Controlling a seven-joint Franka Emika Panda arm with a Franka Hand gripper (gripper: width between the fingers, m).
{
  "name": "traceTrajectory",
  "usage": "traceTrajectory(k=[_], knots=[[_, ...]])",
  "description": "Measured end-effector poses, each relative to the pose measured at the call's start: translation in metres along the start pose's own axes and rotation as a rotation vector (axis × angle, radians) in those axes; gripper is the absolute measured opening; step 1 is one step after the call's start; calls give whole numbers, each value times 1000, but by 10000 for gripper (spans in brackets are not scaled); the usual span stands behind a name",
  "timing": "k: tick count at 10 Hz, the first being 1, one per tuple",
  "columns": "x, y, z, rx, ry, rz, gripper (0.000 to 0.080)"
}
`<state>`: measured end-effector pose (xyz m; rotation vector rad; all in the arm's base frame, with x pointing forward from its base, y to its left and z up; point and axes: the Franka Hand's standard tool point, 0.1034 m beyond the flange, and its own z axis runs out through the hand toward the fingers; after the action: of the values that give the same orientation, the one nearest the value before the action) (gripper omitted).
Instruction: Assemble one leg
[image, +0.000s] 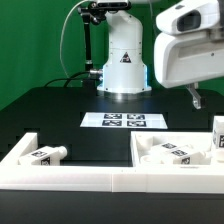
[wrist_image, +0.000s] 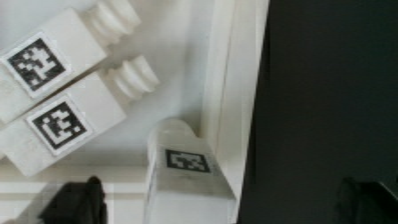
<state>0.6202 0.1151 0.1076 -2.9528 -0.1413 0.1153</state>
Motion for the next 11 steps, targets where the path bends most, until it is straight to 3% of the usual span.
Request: traceTrajectory(k=[6, 7, 9, 11], knots=[[1, 4, 5, -2, -1, 19, 648], [8, 8, 11, -16, -27, 78, 648], [20, 12, 14, -86, -12, 74, 648], [21, 20, 14, -92, -7, 68, 648]])
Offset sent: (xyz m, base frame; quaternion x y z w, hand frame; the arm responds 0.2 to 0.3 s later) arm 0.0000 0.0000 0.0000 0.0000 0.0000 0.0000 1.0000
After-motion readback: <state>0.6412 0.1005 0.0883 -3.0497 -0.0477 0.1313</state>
